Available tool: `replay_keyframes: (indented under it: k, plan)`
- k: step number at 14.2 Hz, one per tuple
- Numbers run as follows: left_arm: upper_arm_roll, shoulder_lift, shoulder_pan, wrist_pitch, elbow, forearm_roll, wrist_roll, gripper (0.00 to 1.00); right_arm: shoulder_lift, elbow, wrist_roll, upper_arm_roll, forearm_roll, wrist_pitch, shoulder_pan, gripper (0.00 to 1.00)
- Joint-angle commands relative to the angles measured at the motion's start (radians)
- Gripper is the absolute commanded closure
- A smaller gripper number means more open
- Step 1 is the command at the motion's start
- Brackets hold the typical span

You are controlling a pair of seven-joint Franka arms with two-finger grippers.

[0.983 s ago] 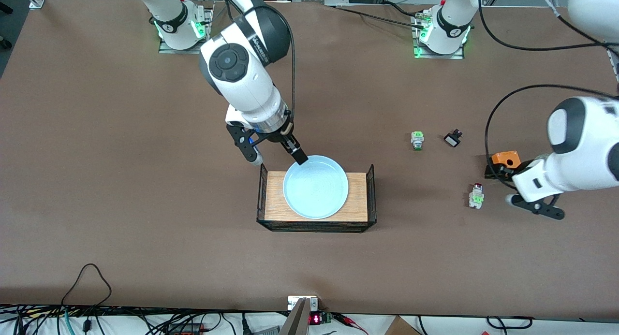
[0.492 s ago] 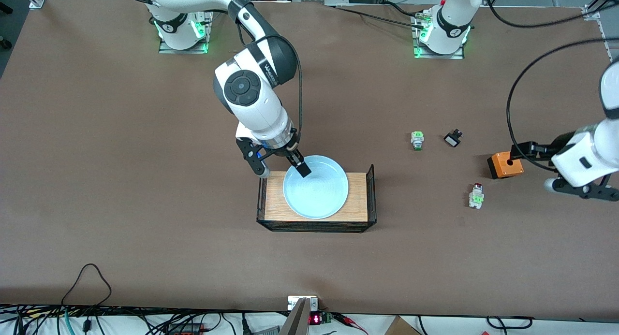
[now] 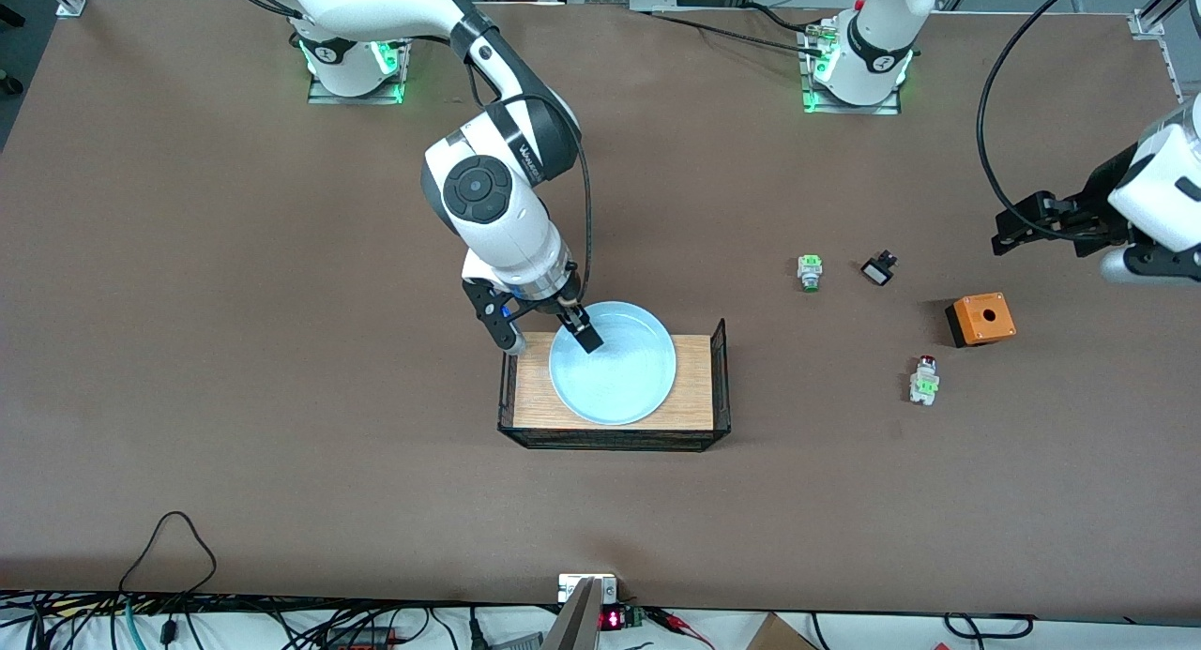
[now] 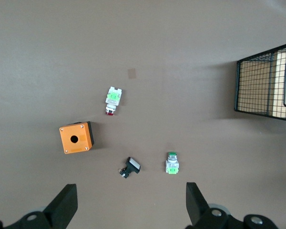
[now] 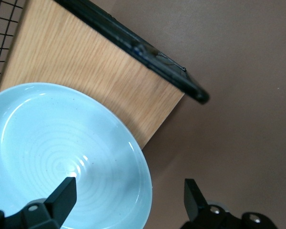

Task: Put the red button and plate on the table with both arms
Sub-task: 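Grip the blue plate rim with the right gripper while the left gripper withdraws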

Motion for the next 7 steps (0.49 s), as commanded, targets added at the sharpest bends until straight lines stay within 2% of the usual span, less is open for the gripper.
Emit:
replay_keyframes:
  k: [1,2,4,5,7]
  plan:
    - [0.074,-0.116,-0.059,0.123,-0.202,-0.02,-0.004,0.0,0.026,0.029,0.024,-0.01,-0.019,0.027,0.011,0.0]
    - [0.076,-0.119,-0.08,0.129,-0.216,-0.017,-0.005,0.0,0.032,0.029,0.024,-0.008,-0.04,0.03,0.015,0.0]
    - [0.08,-0.164,-0.09,0.122,-0.242,0.003,-0.002,0.0,0.044,0.027,0.024,-0.008,-0.078,0.032,0.029,0.08]
    - [0.08,-0.197,-0.09,0.12,-0.284,0.004,-0.002,0.0,0.046,0.027,0.024,-0.008,-0.079,0.033,0.031,0.16]
    - [0.079,-0.17,-0.061,0.088,-0.27,0.003,0.0,0.0,0.046,0.027,0.024,-0.008,-0.079,0.033,0.031,0.34]
